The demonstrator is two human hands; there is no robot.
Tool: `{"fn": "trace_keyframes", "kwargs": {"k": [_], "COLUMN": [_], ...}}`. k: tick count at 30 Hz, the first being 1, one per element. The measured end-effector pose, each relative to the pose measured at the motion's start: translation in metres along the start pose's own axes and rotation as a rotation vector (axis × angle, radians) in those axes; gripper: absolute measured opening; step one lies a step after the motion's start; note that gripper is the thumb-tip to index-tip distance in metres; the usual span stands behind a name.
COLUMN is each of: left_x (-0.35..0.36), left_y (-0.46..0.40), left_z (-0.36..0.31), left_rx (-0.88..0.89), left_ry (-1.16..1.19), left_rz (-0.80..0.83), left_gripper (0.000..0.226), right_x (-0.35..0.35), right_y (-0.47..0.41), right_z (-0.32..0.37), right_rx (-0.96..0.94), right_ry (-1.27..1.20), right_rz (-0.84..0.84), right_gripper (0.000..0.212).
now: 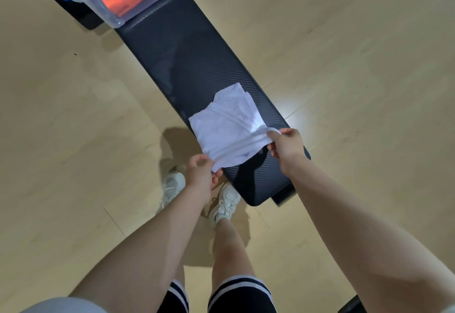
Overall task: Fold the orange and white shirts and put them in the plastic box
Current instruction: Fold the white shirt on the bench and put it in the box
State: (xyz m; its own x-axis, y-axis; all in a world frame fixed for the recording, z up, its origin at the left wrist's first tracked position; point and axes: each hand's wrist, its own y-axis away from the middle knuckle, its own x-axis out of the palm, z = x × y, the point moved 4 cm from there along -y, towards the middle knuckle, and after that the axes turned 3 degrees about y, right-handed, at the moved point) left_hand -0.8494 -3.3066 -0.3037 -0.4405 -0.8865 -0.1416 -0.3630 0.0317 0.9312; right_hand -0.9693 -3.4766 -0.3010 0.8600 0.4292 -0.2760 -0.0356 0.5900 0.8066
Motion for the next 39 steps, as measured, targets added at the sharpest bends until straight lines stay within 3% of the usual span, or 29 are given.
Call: {"fn": "trace_keyframes", "kwargs": {"k": [5,7,9,12,14,19,24,27,29,31,32,33,35,37,39], "left_x": [0.004,0.002,0.002,0.002,0.002,0.001,-0.001,0.003,0.007,0.023,0.030,0.035,0.034,0.028,0.027], "left_y": [-0.010,-0.019,-0.028,-0.043,-0.053,-0.090,-0.119,-0.120,-0.108,-0.086,-0.082,-0.084,-0.093,-0.112,-0.123], "left_z": [-0.040,-0.053,-0.064,-0.079,-0.090,-0.104,-0.110,-0.115,-0.123,-0.117,-0.108,-0.098,-0.086,-0.078,-0.076], "left_rx": [0.047,0.112,0.216,0.348,0.414,0.397,0.365,0.515,0.836,1.277,1.372,1.403,1.215,1.087,1.101], "left_ry": [-0.077,-0.235,-0.450,-0.563,-0.533,-0.519,-0.517,-0.676,-0.919,-1.185,-1.312,-1.426,-1.599,-1.650,-1.686], "left_rz": [0.299,0.359,0.400,0.330,0.263,0.218,0.200,0.069,-0.099,-0.029,0.065,0.115,0.183,0.156,0.124], "left_gripper": [0.028,0.037,0.026,0.010,0.018,0.033,0.032,0.021,0.043,0.051,0.051,0.053,0.065,0.065,0.066], "right_x": [0.023,0.035,0.046,0.058,0.067,0.083,0.105,0.106,0.103,0.101,0.104,0.109,0.124,0.138,0.147], "right_y": [-0.008,-0.014,-0.022,-0.035,-0.046,-0.073,-0.094,-0.087,-0.066,-0.042,-0.032,-0.027,-0.025,-0.028,-0.040], "right_z": [0.045,0.056,0.063,0.072,0.075,0.081,0.072,0.068,0.066,0.060,0.053,0.044,0.020,0.001,-0.006], "right_rx": [-0.135,-0.168,-0.159,-0.104,-0.107,-0.316,-0.326,-0.388,-0.538,-0.824,-0.986,-1.123,-1.281,-1.385,-1.390], "right_ry": [0.078,0.120,0.145,0.183,0.290,0.354,0.345,0.223,0.283,0.475,0.577,0.679,0.922,1.172,1.319], "right_rz": [-0.026,0.004,0.041,0.132,0.183,-0.086,-0.126,-0.136,-0.151,-0.170,-0.154,-0.104,0.044,0.157,0.186], "right_gripper": [0.020,0.018,0.020,0.012,0.011,0.012,0.022,0.027,0.029,0.033,0.037,0.041,0.050,0.056,0.060]}}
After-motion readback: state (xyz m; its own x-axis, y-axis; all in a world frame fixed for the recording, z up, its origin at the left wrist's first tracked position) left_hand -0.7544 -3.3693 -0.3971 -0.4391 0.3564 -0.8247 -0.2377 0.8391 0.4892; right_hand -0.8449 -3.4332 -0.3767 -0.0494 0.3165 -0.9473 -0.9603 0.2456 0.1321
